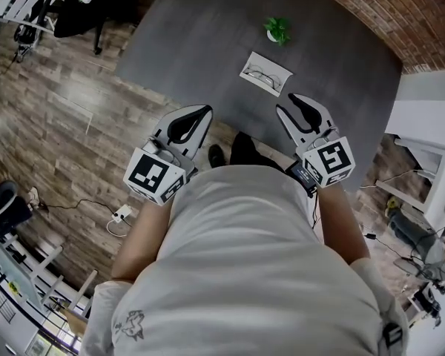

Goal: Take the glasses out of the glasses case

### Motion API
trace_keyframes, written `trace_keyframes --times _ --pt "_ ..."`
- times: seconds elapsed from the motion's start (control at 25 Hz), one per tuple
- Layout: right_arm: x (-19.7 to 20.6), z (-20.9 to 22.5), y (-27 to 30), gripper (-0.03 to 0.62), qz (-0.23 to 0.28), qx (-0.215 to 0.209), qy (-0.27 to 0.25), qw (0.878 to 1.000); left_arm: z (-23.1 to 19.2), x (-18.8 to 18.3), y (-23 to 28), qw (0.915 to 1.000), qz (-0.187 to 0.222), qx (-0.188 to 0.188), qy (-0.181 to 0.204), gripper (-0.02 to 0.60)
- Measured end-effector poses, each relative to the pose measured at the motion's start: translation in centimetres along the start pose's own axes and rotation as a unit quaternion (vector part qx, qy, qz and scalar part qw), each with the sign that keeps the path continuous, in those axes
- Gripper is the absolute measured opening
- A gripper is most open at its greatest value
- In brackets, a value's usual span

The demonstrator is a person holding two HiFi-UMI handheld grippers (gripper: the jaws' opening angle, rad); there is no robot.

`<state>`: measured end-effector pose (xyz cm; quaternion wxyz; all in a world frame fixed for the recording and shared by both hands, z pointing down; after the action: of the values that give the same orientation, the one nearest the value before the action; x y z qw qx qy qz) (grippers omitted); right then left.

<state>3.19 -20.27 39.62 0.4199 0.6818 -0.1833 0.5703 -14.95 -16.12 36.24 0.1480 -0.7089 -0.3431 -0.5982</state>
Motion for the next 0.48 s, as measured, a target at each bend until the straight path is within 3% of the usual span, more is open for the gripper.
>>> trace_keyframes --times 0.32,0.48 --pt "4.3 3.4 3.8 0.149 -0.096 -0.056 -0.048 0.993 -1.4 0.9 4.1 0.9996 -0.022 -0.006 -0.016 0.011" --pt "6.2 4.6 5.1 0.147 -0.125 -0.083 -0.039 0.988 -2.1 2.5 6.1 0.9985 -0.052 -0.007 -0.012 0.011"
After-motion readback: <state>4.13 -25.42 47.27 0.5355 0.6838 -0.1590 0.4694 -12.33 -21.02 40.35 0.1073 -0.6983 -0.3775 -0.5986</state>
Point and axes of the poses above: the fingertips, and each gripper's own axes: y forward along the fingers, z to its right, x out of its underside, the point moved 2 cm from there along -y, backward along the fingers, and after that the axes turned 1 degree about -x, right-handed, at the moved point
